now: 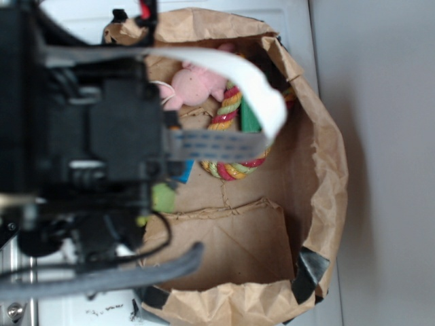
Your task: Grab the multicolored rope.
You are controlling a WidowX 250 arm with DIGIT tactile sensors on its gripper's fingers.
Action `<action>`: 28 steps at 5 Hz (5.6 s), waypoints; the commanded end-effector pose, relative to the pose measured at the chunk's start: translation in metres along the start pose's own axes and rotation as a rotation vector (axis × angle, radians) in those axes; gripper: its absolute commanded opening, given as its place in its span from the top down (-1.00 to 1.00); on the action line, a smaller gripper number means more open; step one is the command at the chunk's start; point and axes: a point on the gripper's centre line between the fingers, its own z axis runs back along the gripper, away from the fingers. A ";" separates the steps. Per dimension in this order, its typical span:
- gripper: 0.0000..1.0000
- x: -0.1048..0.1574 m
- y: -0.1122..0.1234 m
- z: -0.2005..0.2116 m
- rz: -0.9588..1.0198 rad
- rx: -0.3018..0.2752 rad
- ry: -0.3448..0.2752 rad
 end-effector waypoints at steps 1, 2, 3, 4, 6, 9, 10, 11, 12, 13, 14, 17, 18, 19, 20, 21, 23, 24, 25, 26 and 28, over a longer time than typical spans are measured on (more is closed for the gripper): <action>-1.00 0.034 0.003 -0.029 -0.023 -0.017 -0.041; -1.00 0.044 0.005 -0.040 -0.007 -0.012 -0.055; -1.00 0.055 0.007 -0.059 -0.036 -0.008 -0.066; -1.00 0.062 0.011 -0.076 -0.061 -0.006 -0.052; -1.00 0.068 0.016 -0.113 -0.100 -0.046 -0.043; -1.00 0.076 0.025 -0.150 -0.092 -0.070 -0.052; -1.00 0.077 0.021 -0.166 -0.082 -0.075 -0.028; -1.00 0.074 0.020 -0.177 -0.050 -0.079 -0.015; -1.00 0.079 0.023 -0.183 -0.031 -0.081 -0.013; -1.00 0.084 0.025 -0.196 -0.015 -0.070 -0.006; -1.00 0.082 0.024 -0.204 -0.010 -0.084 0.014; 1.00 0.082 0.029 -0.191 0.011 -0.077 -0.027; 1.00 0.082 0.033 -0.190 0.022 -0.084 -0.026; 1.00 0.076 0.033 -0.171 0.024 -0.082 -0.038; 1.00 0.069 0.028 -0.119 0.011 -0.081 -0.086; 1.00 0.054 0.009 -0.068 0.008 -0.091 -0.138; 1.00 0.050 0.004 -0.005 0.011 -0.087 -0.131; 1.00 0.052 0.003 0.015 0.032 -0.085 -0.098; 1.00 0.057 0.009 0.024 0.038 -0.063 -0.089; 1.00 0.062 0.012 0.023 0.046 -0.039 -0.090; 1.00 0.068 0.015 0.015 0.038 -0.004 -0.083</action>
